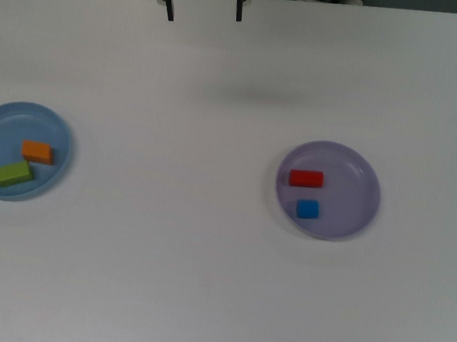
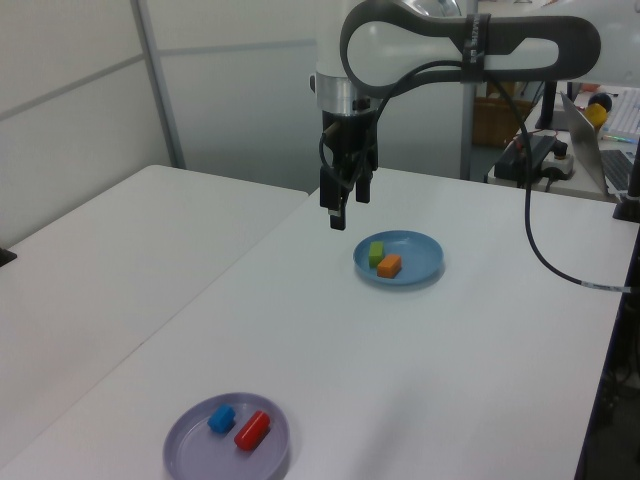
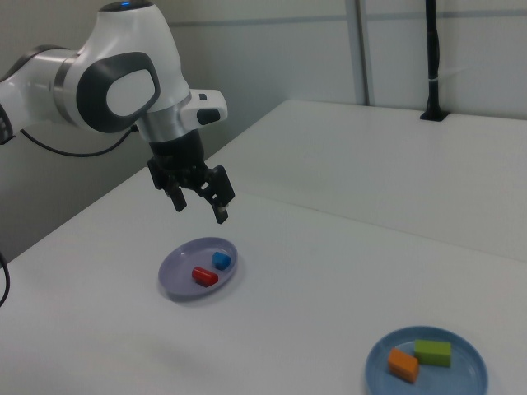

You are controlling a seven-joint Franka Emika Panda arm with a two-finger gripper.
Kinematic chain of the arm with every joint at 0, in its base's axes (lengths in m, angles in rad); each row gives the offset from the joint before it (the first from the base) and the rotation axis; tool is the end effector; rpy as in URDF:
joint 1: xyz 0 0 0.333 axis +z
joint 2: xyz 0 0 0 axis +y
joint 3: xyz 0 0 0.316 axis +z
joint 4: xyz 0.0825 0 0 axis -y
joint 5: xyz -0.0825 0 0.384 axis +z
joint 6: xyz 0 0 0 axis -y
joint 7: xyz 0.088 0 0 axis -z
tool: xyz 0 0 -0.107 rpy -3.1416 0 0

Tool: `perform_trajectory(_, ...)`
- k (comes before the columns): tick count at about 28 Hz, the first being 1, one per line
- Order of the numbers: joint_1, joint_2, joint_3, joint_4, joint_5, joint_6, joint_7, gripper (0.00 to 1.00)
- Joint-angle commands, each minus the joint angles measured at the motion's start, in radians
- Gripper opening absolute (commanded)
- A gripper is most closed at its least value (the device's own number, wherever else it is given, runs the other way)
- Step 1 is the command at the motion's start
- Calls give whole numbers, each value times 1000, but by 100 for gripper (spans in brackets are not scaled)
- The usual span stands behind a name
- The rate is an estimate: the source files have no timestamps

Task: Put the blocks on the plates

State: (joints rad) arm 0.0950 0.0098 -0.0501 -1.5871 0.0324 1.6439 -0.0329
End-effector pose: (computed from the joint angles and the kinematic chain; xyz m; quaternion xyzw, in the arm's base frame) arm 0.5638 0.0287 0.6179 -0.9989 -0.0381 -0.0234 0.0161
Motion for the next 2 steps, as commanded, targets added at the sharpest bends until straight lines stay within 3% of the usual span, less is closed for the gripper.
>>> perform_trajectory(1,2,-1,-2,9,11,-32,-12,100)
perform_trajectory(2,2,-1,-2,9,11,-32,-12,100)
